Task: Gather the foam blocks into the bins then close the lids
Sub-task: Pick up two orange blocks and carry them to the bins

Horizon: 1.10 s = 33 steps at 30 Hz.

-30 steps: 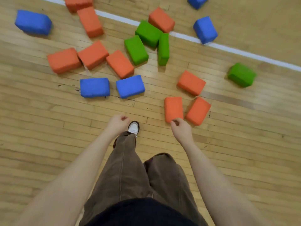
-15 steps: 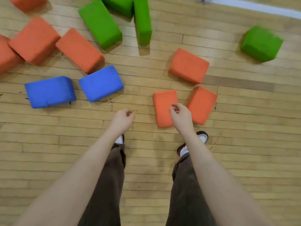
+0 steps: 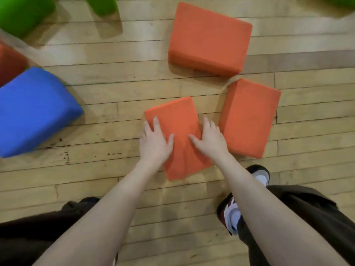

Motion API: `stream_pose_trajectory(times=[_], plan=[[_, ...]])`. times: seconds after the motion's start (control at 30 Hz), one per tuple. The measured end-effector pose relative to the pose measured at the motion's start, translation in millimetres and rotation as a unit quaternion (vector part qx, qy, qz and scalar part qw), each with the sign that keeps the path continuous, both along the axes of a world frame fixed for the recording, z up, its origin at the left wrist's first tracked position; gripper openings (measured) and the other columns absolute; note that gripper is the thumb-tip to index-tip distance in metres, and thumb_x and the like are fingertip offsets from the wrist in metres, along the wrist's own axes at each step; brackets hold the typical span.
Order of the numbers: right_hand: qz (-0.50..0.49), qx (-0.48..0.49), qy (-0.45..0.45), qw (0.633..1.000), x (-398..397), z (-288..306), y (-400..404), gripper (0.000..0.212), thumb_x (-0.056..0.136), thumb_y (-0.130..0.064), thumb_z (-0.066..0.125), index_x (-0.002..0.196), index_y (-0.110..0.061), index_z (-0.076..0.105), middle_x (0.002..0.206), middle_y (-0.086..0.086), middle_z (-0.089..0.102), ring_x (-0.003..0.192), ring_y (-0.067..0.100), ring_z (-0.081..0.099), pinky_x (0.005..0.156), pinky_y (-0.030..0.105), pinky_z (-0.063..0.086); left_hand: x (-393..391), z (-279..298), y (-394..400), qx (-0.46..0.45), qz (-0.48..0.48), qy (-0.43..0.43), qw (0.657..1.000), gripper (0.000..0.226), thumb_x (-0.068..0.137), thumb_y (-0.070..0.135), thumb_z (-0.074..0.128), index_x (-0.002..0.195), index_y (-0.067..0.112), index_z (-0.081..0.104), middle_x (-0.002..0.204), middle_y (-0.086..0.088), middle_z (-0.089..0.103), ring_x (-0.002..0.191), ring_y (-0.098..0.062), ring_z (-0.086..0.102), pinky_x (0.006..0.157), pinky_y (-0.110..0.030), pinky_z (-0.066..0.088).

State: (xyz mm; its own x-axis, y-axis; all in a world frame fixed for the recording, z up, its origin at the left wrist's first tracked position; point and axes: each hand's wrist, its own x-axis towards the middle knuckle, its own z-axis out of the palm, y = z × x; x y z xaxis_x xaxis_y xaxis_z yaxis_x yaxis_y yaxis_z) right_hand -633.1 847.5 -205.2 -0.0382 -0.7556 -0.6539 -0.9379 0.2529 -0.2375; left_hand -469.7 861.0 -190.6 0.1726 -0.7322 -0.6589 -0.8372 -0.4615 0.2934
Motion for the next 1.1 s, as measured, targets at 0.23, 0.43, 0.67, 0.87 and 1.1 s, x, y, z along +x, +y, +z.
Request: stream_pose_trajectory(times=[0.23, 0.43, 0.67, 0.87, 1.1], plan=[[-0.075, -0.095, -0.088, 0.989, 5.3, -13.0, 5.3, 0.069, 0.089, -0.048, 0.055, 0.146, -0.020, 0.030, 0.152, 0.012, 0.024, 0.138, 0.029, 0.026, 0.111, 0.043, 0.018, 7.0, -13.3, -10.1, -0.085, -0.001, 0.037, 0.996, 0.080, 0.092, 0.049, 0.046, 0.151, 0.019, 0.001, 0.156, -0.016, -0.002, 0.138, -0.036, 0.017, 0.112, -0.042, 0.017], [-0.188, -0.141, -0.281, 0.930, 2.5, 5.8, -8.4, 0.071, 0.091, -0.041, 0.057, 0.146, -0.047, 0.013, 0.147, 0.002, 0.030, 0.133, 0.014, 0.033, 0.110, 0.041, 0.032, 20.4, -11.3, -68.0, -0.139, -0.076, 0.078, 0.984, 0.076, 0.093, 0.051, 0.043, 0.150, 0.027, -0.002, 0.158, -0.007, -0.005, 0.141, -0.032, 0.015, 0.115, -0.047, 0.015], [-0.231, -0.318, -0.160, 0.906, 23.8, 29.8, -28.9, 0.054, 0.082, -0.044, 0.066, 0.134, -0.037, 0.050, 0.134, 0.006, 0.045, 0.122, 0.022, 0.043, 0.103, 0.038, 0.034, 16.7, 6.5, -53.8, -0.177, -0.245, 0.138, 0.943, 0.062, 0.093, 0.046, 0.035, 0.149, 0.029, 0.016, 0.151, -0.002, 0.028, 0.133, -0.025, 0.035, 0.105, -0.043, 0.034], [-0.257, -0.267, -0.285, 0.884, 27.8, 36.4, -34.3, 0.033, 0.096, -0.029, 0.053, 0.126, -0.020, 0.060, 0.128, 0.000, 0.054, 0.117, 0.012, 0.051, 0.098, 0.025, 0.041, 24.3, 6.1, -29.4, -0.123, -0.177, 0.247, 0.945, 0.081, 0.087, 0.053, 0.040, 0.150, 0.014, 0.007, 0.156, -0.007, 0.018, 0.140, -0.021, 0.025, 0.113, -0.038, 0.026], [-0.295, -0.252, -0.319, 0.865, 17.0, 28.6, -24.5, 0.031, 0.097, -0.024, 0.051, 0.127, -0.020, 0.059, 0.126, -0.003, 0.061, 0.113, 0.007, 0.055, 0.098, 0.023, 0.043, -2.3, 27.7, -44.0, -0.207, -0.060, 0.069, 0.974, 0.118, 0.067, 0.065, 0.066, 0.147, 0.029, -0.012, 0.148, -0.012, 0.015, 0.131, -0.034, 0.033, 0.098, -0.048, 0.041]])
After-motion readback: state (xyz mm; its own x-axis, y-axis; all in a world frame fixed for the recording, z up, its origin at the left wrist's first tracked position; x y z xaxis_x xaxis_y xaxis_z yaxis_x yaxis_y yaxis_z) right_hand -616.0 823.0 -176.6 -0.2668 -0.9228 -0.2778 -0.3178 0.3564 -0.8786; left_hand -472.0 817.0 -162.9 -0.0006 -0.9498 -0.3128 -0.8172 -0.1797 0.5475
